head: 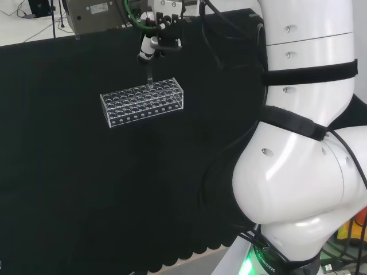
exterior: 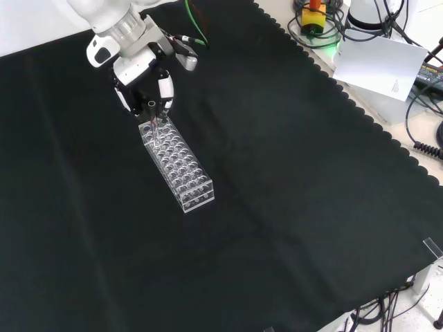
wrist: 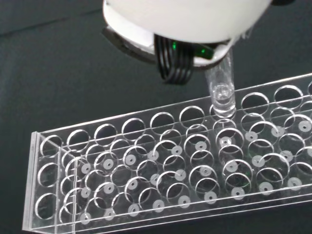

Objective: Put the test tube back in the rack.

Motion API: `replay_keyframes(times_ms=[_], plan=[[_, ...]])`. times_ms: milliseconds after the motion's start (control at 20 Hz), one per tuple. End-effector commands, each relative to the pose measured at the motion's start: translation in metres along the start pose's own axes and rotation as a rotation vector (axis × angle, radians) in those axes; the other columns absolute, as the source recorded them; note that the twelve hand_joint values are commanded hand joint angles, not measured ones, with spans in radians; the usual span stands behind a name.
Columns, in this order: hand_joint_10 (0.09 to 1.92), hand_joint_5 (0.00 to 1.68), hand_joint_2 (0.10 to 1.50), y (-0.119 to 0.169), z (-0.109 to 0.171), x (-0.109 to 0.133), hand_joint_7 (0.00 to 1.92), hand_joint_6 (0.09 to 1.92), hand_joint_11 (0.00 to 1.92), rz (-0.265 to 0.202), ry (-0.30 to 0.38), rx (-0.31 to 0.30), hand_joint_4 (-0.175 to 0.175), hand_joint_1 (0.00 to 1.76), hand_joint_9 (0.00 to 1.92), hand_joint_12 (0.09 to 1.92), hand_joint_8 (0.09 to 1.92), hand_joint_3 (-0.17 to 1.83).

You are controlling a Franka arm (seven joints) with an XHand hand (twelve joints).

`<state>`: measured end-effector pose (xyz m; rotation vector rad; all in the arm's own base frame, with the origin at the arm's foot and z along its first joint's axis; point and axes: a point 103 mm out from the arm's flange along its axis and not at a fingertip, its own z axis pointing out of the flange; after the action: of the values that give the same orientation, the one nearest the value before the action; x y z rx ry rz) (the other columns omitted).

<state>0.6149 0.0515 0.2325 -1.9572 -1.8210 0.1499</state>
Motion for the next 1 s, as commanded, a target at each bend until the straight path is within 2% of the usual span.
replay_keyframes(times_ms=[50,450,1000], plan=[[0.09,1.33,0.57,0.000,0.002,0.001,1.43,0.37,1.36,0.001,-0.004,0.007,-0.175,1.44,1.59,0.78,0.68,0.69],[0.09,1.33,0.57,0.004,0.017,-0.001,1.43,0.37,1.36,0.004,-0.004,0.032,-0.175,1.44,1.59,0.78,0.68,0.69],[0.09,1.33,0.57,0.009,0.020,-0.001,1.43,0.36,1.36,0.022,-0.003,0.049,-0.175,1.44,1.59,0.78,0.68,0.69]])
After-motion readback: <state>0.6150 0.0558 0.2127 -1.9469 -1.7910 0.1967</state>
